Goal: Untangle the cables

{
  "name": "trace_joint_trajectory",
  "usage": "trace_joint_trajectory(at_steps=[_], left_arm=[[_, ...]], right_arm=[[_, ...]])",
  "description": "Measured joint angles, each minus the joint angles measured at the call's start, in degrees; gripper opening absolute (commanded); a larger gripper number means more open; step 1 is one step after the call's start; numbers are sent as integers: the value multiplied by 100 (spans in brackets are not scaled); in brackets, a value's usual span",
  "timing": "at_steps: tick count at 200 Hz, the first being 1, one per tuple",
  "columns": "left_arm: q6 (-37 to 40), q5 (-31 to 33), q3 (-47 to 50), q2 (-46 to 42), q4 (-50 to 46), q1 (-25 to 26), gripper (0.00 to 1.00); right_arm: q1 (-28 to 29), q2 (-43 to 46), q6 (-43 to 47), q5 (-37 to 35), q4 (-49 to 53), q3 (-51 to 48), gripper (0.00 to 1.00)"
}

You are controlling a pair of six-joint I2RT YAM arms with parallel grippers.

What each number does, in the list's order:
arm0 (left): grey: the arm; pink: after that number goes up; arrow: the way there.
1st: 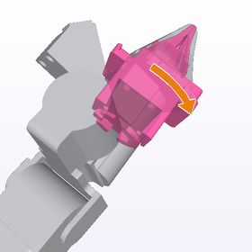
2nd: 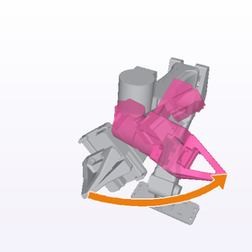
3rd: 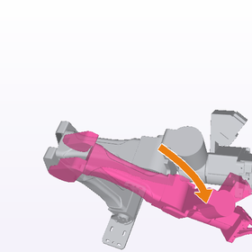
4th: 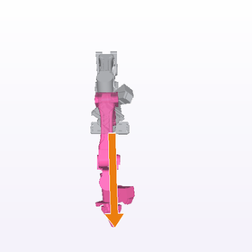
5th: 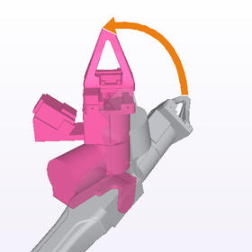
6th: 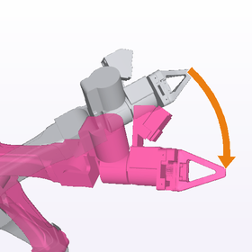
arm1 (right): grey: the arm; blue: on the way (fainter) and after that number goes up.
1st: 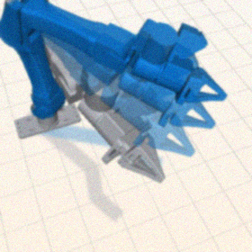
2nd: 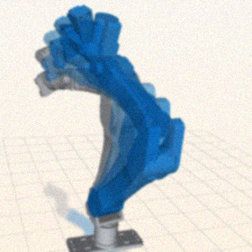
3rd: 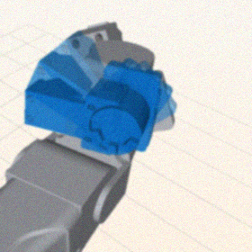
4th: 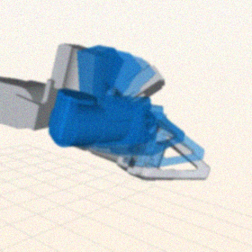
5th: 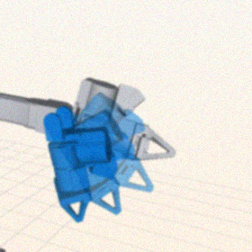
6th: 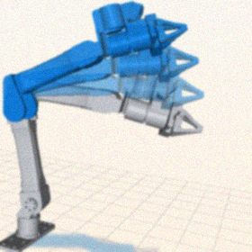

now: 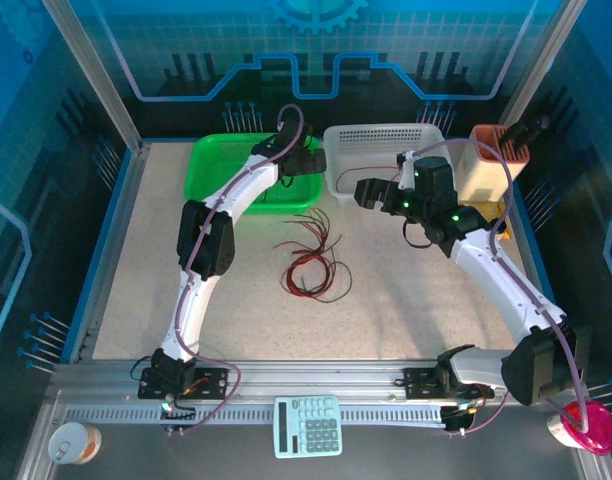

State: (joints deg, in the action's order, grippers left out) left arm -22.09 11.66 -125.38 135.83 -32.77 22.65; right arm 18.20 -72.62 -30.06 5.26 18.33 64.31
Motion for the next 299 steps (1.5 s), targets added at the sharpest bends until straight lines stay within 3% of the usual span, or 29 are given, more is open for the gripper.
trace_joint_trajectory(at_steps=[122, 231, 299], left_arm=[[0, -17, 592, -15, 184, -157, 99], [205, 11, 1099, -63, 83, -595, 99], [234, 636, 789, -63, -570, -645, 99]], right_arm=[[-2, 70, -136, 127, -9, -59, 100], [-2, 157, -170, 149, -44, -168, 100], [0, 162, -190, 282, -76, -201, 96]])
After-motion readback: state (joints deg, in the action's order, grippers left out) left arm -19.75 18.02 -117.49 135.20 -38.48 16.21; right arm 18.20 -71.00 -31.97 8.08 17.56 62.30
